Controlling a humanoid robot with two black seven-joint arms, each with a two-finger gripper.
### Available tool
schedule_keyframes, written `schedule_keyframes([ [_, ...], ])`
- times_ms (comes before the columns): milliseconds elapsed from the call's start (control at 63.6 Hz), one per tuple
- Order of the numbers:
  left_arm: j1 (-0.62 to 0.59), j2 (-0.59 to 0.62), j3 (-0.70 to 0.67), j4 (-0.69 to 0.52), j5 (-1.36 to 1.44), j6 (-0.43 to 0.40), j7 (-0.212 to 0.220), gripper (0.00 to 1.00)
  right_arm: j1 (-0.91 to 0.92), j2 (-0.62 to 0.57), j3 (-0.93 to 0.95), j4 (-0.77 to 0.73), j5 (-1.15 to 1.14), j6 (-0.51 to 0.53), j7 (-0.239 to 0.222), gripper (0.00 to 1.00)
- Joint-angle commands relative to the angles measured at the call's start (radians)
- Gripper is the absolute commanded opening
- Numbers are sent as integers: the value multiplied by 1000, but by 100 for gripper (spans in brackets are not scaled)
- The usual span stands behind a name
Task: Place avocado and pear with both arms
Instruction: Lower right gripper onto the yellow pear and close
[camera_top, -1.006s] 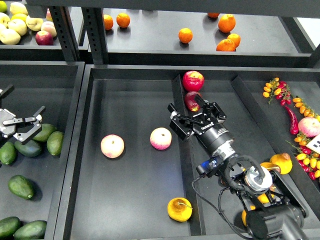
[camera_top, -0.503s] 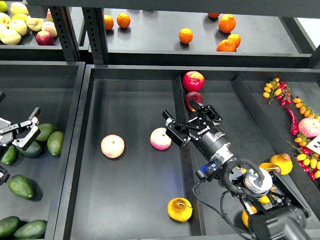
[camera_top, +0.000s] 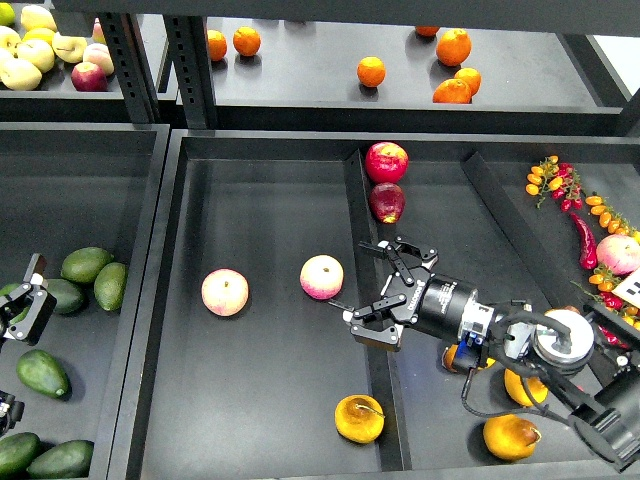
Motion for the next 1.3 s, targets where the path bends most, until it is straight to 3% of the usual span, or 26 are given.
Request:
schedule_keyframes([
  [0,1,0,16,0,0,0,0,99,66,-31,-99,0,0,2,0,100],
  [314,-3,0,28,-1,-4,0,0,99,213,-33,-329,-2,-8,2,0,100],
  [754,-6,0,37,-1,-4,0,0,99,224,-18,-521,-5,-87,12,0,99],
  [1288,-6,0,40,-1,-4,0,0,99,181,-2,-541,-69,-183,15,0,99],
])
